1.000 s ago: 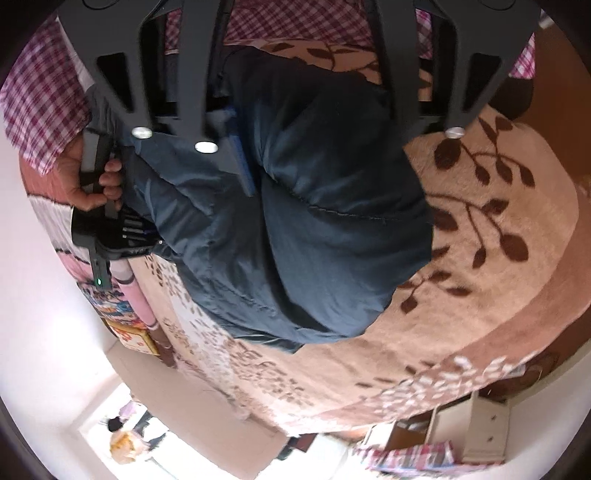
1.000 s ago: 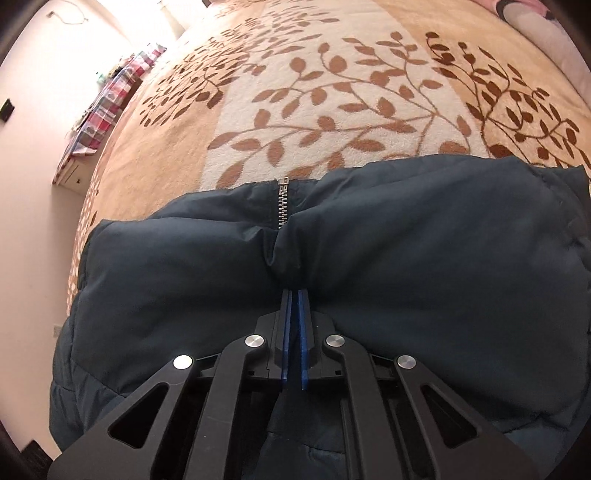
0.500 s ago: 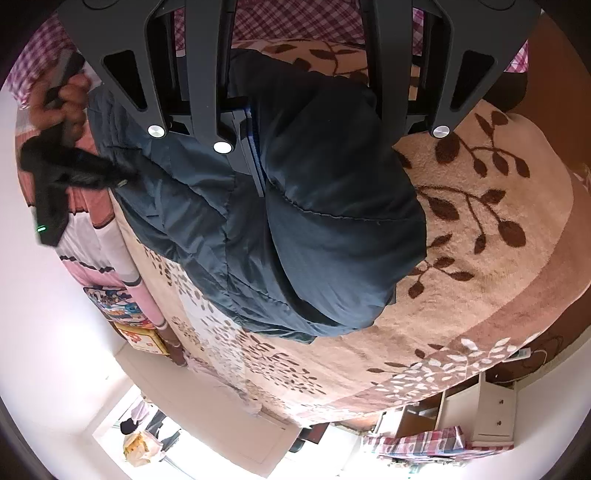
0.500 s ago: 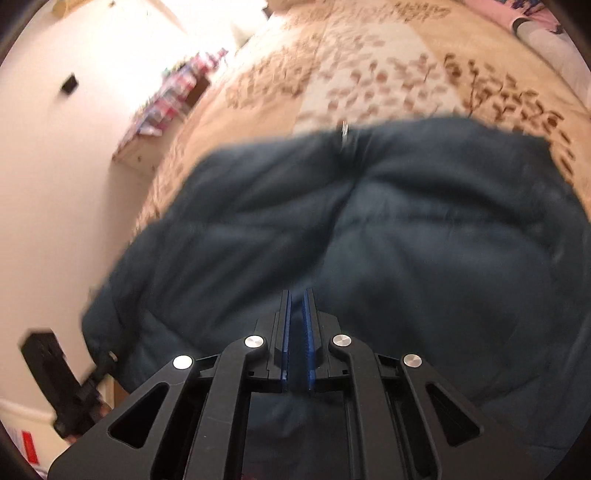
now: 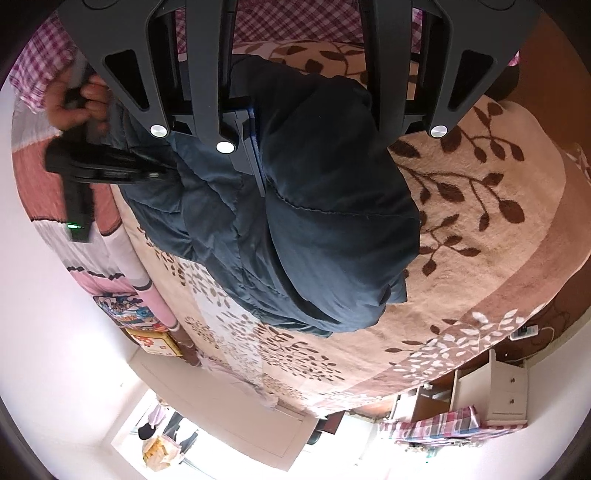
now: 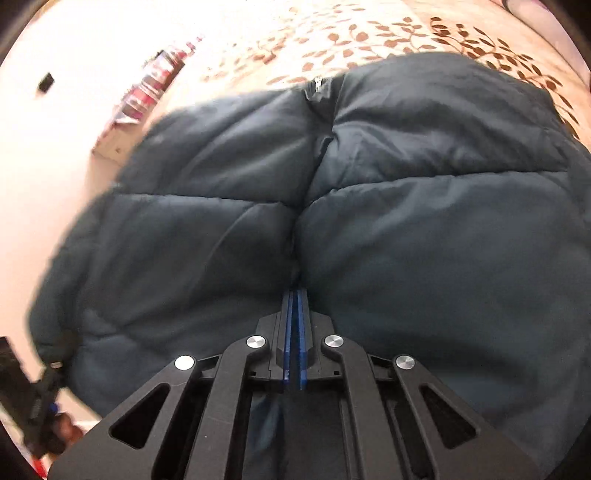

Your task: Fold large clothes

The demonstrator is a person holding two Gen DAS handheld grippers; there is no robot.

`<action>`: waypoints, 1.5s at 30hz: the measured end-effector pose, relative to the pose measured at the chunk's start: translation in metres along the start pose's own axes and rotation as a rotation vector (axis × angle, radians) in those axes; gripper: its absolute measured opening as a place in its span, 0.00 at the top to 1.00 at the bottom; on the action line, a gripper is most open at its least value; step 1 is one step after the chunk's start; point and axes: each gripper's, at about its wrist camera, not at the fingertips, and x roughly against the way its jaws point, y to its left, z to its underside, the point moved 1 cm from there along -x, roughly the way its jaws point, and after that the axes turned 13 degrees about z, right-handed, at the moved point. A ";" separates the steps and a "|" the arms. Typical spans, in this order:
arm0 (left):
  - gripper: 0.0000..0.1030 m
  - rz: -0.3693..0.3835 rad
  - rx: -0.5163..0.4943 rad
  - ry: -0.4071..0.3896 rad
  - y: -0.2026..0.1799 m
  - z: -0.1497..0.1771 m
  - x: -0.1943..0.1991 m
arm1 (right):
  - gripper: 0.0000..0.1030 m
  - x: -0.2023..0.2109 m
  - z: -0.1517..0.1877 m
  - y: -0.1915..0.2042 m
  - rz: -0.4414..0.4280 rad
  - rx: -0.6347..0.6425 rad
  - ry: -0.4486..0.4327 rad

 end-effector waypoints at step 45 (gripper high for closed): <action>0.71 0.041 -0.386 -0.057 -0.146 -0.007 0.018 | 0.91 0.063 0.090 -0.186 -0.059 -0.325 -0.112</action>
